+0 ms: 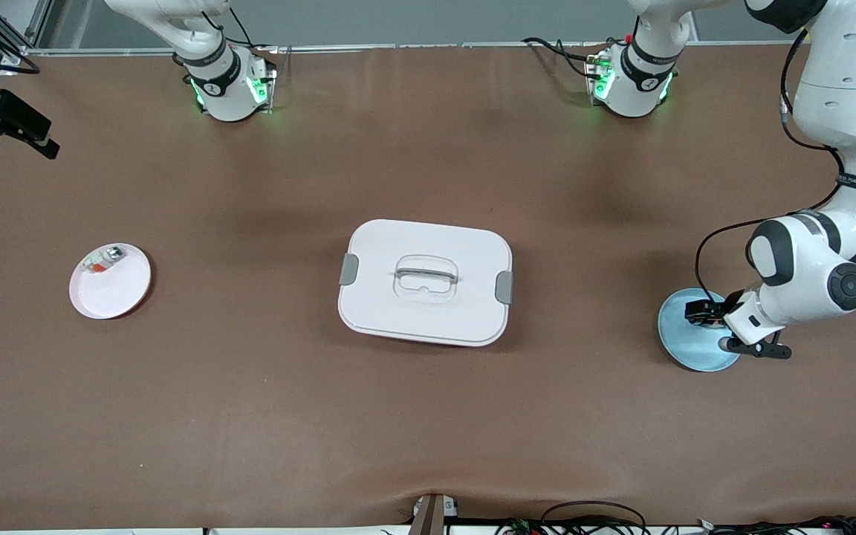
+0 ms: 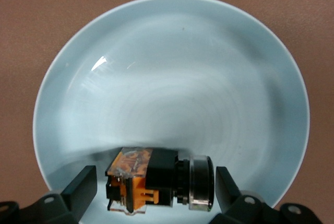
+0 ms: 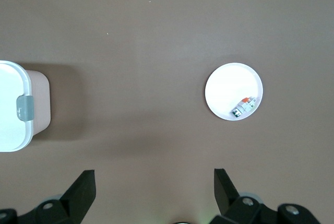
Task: Transfer orange switch to right arm and place
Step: 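Close the left gripper on the orange switch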
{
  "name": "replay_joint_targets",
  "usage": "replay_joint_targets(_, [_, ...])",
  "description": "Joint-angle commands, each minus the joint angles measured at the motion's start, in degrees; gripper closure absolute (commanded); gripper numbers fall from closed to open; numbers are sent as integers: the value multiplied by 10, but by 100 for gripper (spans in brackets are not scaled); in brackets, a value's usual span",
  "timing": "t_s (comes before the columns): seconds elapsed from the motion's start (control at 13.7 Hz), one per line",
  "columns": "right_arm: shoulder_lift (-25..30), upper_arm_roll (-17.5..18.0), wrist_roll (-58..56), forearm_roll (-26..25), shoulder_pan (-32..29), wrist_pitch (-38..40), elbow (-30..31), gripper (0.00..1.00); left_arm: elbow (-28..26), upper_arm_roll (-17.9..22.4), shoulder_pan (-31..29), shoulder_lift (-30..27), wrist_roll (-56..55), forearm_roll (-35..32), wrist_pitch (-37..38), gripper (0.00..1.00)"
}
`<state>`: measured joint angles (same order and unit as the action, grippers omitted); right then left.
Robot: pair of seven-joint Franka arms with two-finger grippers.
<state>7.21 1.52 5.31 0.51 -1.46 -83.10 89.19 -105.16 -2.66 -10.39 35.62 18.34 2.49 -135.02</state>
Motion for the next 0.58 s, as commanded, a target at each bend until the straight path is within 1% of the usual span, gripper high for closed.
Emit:
replay_joint_targets(0.0, [5, 1, -4, -14, 7, -5, -1, 0, 7, -2, -2, 5, 7, 15, -6, 26])
replay_joint_targets(0.07, [4, 1, -4, -14, 6, -5, -1, 0, 7, -2, -2, 5, 6, 15, -6, 47])
replay_joint_targets(0.15, [5, 0, -7, -15, 5, -5, -1, 0, 7, -2, -2, 5, 6, 15, -6, 64])
replay_joint_targets(0.29, [6, -4, -30, -15, 2, -5, -1, 0, 7, -2, -2, 5, 6, 15, -6, 71])
replay_joint_targets(0.51, [6, -4, -32, -14, 3, -5, -1, 0, 7, -2, -2, 3, 6, 15, -6, 71])
